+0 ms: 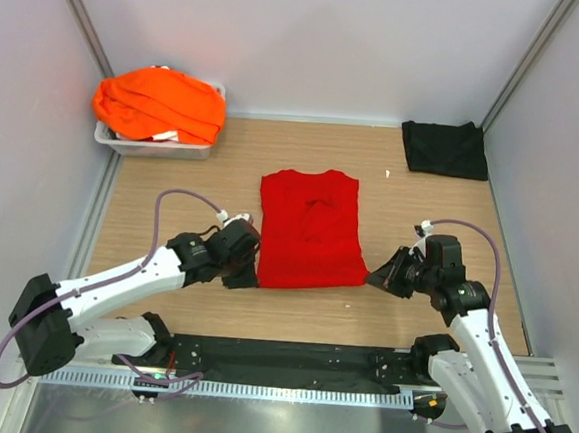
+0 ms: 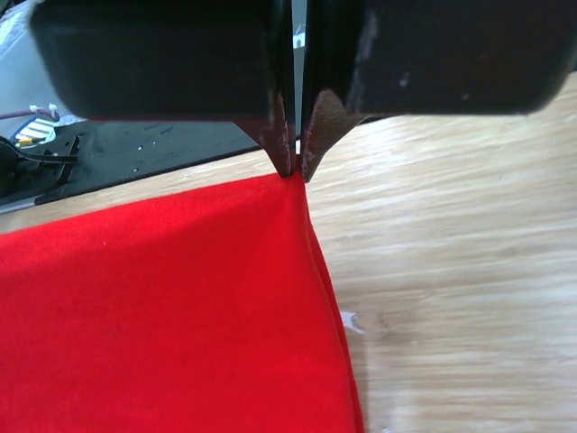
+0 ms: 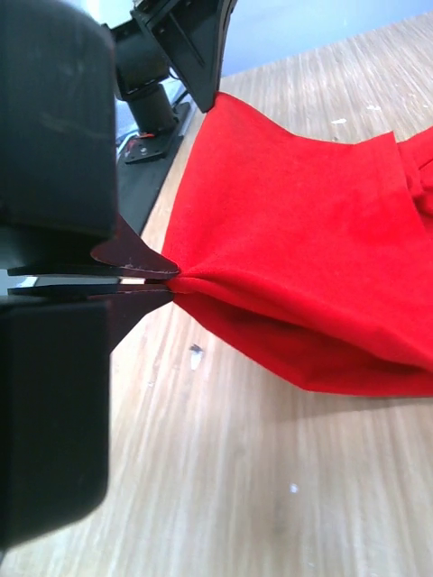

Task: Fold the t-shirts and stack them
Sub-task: Fold the tshirt

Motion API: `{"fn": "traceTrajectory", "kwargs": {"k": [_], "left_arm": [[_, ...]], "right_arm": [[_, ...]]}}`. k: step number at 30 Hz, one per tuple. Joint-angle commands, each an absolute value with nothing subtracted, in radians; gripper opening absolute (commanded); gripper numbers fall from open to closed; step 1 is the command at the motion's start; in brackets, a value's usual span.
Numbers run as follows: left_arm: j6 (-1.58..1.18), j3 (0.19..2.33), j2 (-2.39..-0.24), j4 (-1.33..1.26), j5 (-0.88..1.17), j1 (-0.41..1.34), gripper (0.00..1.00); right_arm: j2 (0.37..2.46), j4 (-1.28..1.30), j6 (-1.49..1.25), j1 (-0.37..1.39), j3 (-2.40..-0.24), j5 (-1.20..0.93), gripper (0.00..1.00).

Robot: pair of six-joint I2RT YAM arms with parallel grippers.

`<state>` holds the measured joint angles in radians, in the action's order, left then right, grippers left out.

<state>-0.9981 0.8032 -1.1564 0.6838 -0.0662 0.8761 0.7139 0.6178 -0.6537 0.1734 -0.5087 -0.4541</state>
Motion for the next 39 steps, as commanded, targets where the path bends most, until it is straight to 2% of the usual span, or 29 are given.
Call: {"fn": "traceTrajectory", "kwargs": {"k": [1, 10, 17, 26, 32, 35, 36, 37, 38, 39], "left_arm": [[-1.022, 0.837, -1.112, 0.796, -0.149, 0.884, 0.0], [-0.875, 1.086, -1.255, 0.905, -0.232, 0.841, 0.0], [-0.734, 1.273, -1.405, 0.907, -0.153, 0.677, 0.0], [-0.646, 1.468, -1.595, 0.894, -0.091, 0.559, 0.0], [-0.6, 1.67, -1.744, 0.91, -0.068, 0.48, 0.0], [-0.591, 1.808, -1.897, 0.954, -0.049, 0.405, 0.0], [-0.592, 1.932, -2.002, 0.986, -0.038, 0.373, 0.05], [-0.583, 1.994, -2.055, 0.986, -0.026, 0.359, 0.05], [-0.577, 2.055, -2.109, 1.017, -0.012, 0.347, 0.2], [-0.572, 2.206, -2.238, 1.037, -0.006, 0.335, 0.36]], "right_arm": [[0.686, 0.71, -0.677, 0.178, -0.52, -0.476, 0.01], [0.903, 0.701, -0.595, 0.178, -0.728, -0.381, 0.01], [1.113, 0.643, -0.554, 0.176, -0.911, -0.347, 0.01], [1.354, 0.623, -0.511, 0.176, -1.158, -0.33, 0.01], [1.578, 0.621, -0.503, 0.167, -1.368, -0.289, 0.01], [1.776, 0.594, -0.518, 0.157, -1.544, -0.294, 0.01], [1.916, 0.604, -0.512, 0.156, -1.694, -0.304, 0.09], [1.984, 0.624, -0.511, 0.156, -1.78, -0.304, 0.26], [2.068, 0.653, -0.508, 0.153, -1.88, -0.323, 0.43], [2.138, 0.761, -0.502, 0.152, -1.982, -0.313, 0.6]]}}
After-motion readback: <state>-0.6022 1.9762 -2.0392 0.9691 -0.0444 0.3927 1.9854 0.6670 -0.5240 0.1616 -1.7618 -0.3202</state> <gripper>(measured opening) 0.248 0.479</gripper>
